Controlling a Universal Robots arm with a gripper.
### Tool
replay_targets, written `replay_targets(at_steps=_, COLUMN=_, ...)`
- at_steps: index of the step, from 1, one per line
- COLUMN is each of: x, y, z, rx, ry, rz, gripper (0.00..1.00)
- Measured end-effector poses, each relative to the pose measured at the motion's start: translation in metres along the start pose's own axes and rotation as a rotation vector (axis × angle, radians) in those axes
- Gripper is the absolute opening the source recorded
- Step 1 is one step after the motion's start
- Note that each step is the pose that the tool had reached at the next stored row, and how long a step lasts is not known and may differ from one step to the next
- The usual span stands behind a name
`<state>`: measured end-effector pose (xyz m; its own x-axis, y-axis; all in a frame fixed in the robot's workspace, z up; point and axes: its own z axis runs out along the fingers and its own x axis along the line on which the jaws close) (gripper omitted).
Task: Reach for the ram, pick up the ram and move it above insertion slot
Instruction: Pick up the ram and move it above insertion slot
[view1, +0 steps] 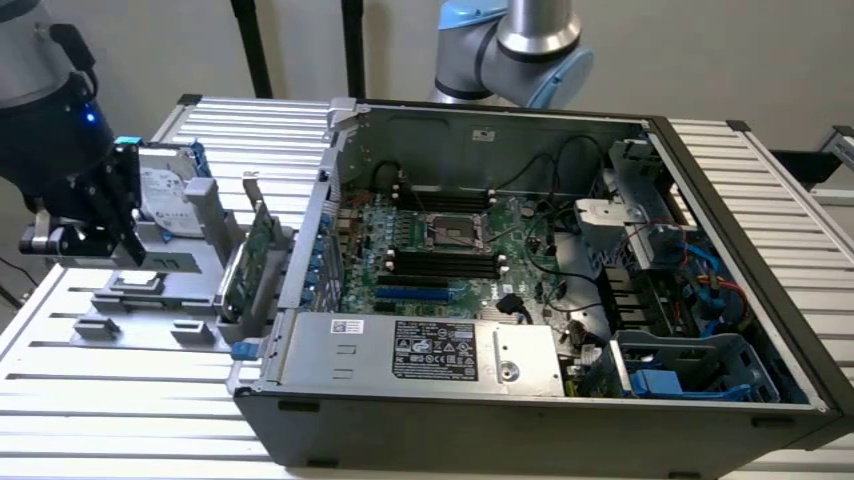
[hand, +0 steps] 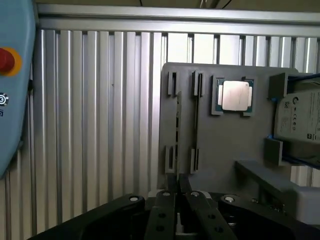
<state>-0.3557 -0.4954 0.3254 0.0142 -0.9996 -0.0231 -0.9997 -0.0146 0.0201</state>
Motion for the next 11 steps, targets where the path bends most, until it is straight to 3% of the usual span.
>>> replay_targets(at_steps=11, x=0.005, y=-0.0387, z=-0.0509, rx=-0.0007, ry=-0.0196, rz=-0.006, gripper=0.14)
